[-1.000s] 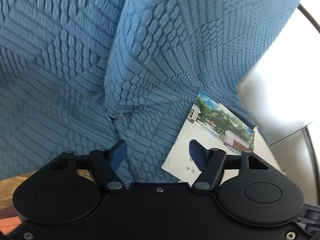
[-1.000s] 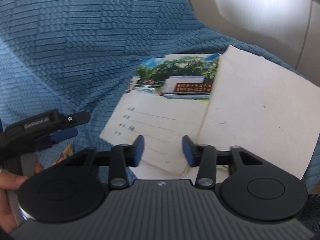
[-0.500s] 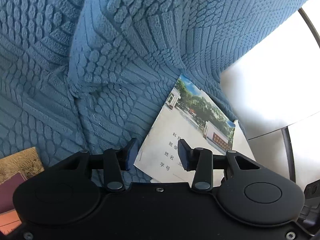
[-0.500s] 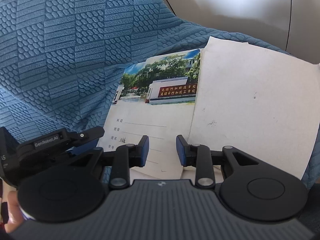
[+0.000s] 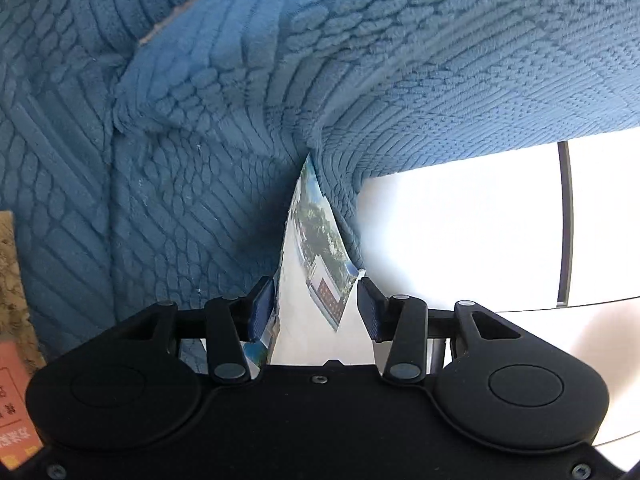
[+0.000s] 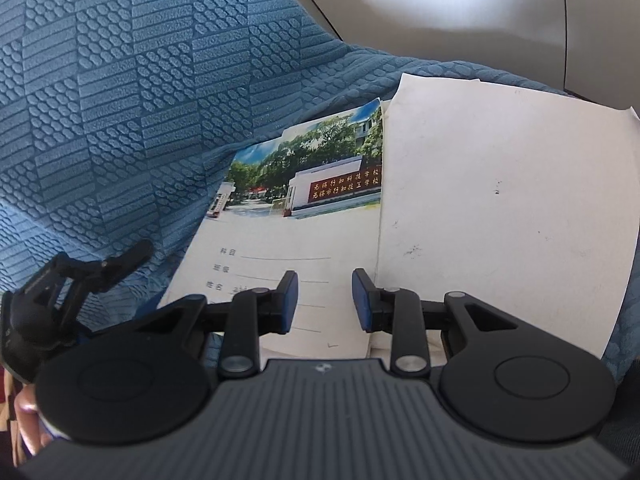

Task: Organize objects
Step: 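Move the left gripper to the photo-cover notebook and grasp its edge, then lift the photo-cover notebook upright with the left gripper off the papers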

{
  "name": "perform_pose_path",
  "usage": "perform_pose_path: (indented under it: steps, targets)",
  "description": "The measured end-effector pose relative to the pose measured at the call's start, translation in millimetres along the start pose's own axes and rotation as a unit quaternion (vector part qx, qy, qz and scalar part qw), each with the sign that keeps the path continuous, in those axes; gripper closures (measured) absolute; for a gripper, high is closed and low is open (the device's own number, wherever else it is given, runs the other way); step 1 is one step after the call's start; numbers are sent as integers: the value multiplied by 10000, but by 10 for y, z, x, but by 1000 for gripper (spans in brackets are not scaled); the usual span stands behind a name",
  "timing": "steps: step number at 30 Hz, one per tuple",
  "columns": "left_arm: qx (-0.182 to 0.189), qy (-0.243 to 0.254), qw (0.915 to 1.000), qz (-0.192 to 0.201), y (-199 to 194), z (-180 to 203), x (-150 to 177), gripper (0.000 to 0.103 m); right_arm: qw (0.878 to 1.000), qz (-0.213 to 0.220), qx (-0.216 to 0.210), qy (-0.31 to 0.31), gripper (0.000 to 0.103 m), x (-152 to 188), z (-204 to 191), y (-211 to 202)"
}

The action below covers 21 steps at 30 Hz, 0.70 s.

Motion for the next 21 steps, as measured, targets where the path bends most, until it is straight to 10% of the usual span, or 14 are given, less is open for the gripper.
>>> perform_pose_path:
  steps: [5, 16, 21]
  targets:
    - [-266, 19, 9996, -117, 160, -33, 95, 96, 10000, 52, 14, -8, 71, -1, -19, -31]
    - [-207, 20, 9997, 121, 230, 106, 278, 101, 9911, 962, -650, -652, 65, 14, -241, -540]
    - [-167, -12, 9995, 276, 259, 175, 395, 101, 9884, 568, -1380, -290, 30, 163, -226, -523]
Point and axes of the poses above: each gripper's, at about its wrist camera, not at the fingertips, and y roughly the way its jaws point, z to its right, x to its underside, the point moved 2 cm from there along y, roughly the way its jaws point, and after that the axes turned 3 degrees about x, right-handed, at the moved point
